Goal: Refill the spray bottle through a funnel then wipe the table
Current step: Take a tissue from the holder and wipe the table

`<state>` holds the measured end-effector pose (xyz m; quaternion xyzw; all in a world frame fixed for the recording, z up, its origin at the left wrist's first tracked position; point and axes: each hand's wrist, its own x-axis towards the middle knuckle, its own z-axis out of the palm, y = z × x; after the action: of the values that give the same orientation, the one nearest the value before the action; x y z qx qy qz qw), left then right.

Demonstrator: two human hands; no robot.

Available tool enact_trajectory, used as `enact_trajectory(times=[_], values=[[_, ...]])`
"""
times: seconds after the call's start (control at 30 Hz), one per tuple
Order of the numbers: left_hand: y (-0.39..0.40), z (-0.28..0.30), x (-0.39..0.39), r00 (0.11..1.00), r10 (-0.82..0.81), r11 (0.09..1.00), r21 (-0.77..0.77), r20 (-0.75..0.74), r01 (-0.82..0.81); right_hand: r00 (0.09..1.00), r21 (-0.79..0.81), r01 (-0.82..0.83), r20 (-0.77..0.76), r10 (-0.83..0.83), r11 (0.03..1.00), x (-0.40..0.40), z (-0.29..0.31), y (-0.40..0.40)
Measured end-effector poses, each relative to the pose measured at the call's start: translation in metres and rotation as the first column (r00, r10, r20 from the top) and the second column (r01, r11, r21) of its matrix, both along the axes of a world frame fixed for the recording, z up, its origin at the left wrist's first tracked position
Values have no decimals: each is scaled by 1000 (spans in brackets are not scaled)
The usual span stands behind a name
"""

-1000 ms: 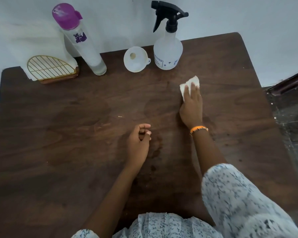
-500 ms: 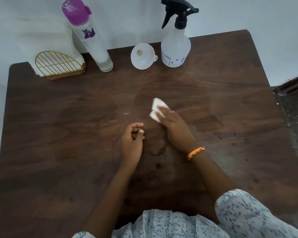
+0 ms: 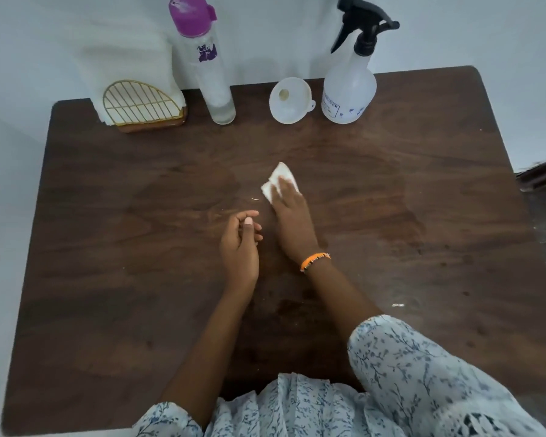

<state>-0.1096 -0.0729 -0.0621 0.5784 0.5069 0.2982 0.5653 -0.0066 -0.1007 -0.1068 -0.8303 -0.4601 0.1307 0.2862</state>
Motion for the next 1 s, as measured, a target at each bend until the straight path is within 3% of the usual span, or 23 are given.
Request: enact_trajectory(times=[0.17, 0.27, 0.37, 0.5, 0.6, 0.7, 0.8, 1.0], values=[[5, 4, -10, 1000, 23, 1000, 21, 6, -23, 926, 15, -370, -73, 370, 929, -41, -9, -3], [4, 5, -13, 1000, -3, 1000, 28, 17, 3, 904, -1, -428, -12, 428, 904, -39, -17, -33], [1, 4, -15, 999, -43, 999, 14, -4, 43, 952, -28, -299, 66, 300, 954, -17, -6, -59], [-6, 4, -16, 994, -105, 994, -32, -12, 105, 999, -45, -10, 49, 12, 999, 33, -5, -83], [-10, 6, -17, 987, -158, 986, -55, -1, 157, 957, -66, 292, 19, -291, 954, 49, -3, -105], [-11, 10, -18, 980, -196, 978, -65, 25, 198, 916, -112, 400, 15, -401, 910, 26, -4, -113], [-12, 13, -20, 975, -220, 972, -75, 30, 222, 956, -43, 293, 2, -293, 955, -17, -7, -107], [-21, 13, -27, 958, -288, 956, -62, 14, 288, 987, -44, -156, -48, 154, 987, -62, -7, -113]])
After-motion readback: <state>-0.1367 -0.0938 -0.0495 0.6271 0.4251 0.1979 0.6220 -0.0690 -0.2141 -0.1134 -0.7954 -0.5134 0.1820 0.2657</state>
